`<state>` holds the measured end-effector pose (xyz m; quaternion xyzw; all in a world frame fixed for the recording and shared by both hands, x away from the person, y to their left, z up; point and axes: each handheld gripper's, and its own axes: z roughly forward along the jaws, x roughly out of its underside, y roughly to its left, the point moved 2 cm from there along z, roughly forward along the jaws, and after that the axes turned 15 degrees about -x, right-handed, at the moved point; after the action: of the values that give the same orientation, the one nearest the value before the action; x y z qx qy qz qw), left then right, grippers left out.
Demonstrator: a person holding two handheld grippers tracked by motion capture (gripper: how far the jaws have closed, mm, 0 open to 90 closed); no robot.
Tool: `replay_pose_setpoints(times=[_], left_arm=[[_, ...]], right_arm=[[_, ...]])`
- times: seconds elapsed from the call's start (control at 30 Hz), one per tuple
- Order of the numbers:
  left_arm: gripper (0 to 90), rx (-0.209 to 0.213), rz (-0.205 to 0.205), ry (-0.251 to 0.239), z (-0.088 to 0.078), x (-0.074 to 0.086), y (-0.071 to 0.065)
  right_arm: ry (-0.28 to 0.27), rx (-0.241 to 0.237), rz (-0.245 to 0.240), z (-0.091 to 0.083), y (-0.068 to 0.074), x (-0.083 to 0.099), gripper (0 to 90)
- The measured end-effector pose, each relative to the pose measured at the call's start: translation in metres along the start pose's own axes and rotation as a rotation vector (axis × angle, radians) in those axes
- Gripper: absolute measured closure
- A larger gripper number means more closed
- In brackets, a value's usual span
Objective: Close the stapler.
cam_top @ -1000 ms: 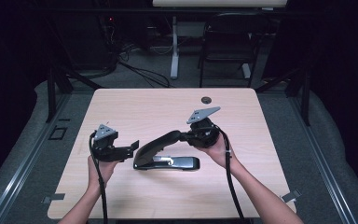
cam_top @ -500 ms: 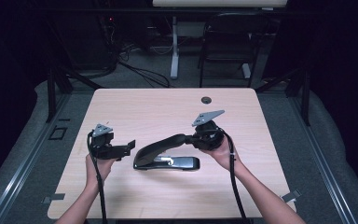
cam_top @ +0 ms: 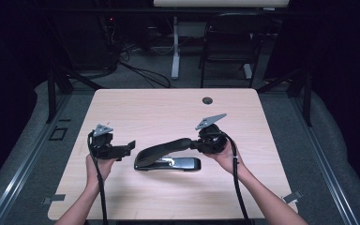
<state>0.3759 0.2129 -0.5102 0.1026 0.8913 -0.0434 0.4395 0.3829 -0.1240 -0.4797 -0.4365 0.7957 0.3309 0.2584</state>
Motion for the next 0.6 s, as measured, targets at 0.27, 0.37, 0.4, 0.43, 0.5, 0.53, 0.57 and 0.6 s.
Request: replay_pose_setpoints(times=[0.27, 0.37, 0.4, 0.43, 0.5, 0.53, 0.57, 0.6], left_arm=[[1.2, -0.003, -0.004, 0.0, 0.0, 0.0, 0.0], [1.1, -0.008, -0.01, -0.004, 0.0, 0.0, 0.001], [1.0, -0.007, -0.012, -0.003, 0.0, 0.0, 0.001], [0.9, -0.009, -0.012, -0.004, 0.0, 0.0, 0.001], [0.8, -0.011, -0.012, -0.003, 0.0, 0.0, 0.001], [0.8, -0.01, -0.014, -0.002, 0.0, 0.0, 0.001], [0.7, -0.012, -0.014, 0.0, 0.0, 0.0, 0.001], [0.7, -0.014, -0.011, -0.001, 0.001, 0.0, 0.001]], right_arm=[[0.031, 0.014, 0.05, 0.003, -0.007, 0.009, 90.0], [0.034, 0.025, 0.067, 0.004, -0.009, 0.01, 90.0], [0.041, 0.025, 0.071, 0.005, -0.01, 0.011, 90.0], [0.044, 0.032, 0.074, 0.005, -0.011, 0.011, 90.0], [0.039, 0.034, 0.089, 0.006, -0.013, 0.012, 90.0], [0.031, 0.032, 0.096, 0.006, -0.013, 0.013, 90.0], [0.038, 0.04, 0.101, 0.007, -0.013, 0.013, 90.0], [0.038, 0.045, 0.105, 0.008, -0.014, 0.014, 90.0]])
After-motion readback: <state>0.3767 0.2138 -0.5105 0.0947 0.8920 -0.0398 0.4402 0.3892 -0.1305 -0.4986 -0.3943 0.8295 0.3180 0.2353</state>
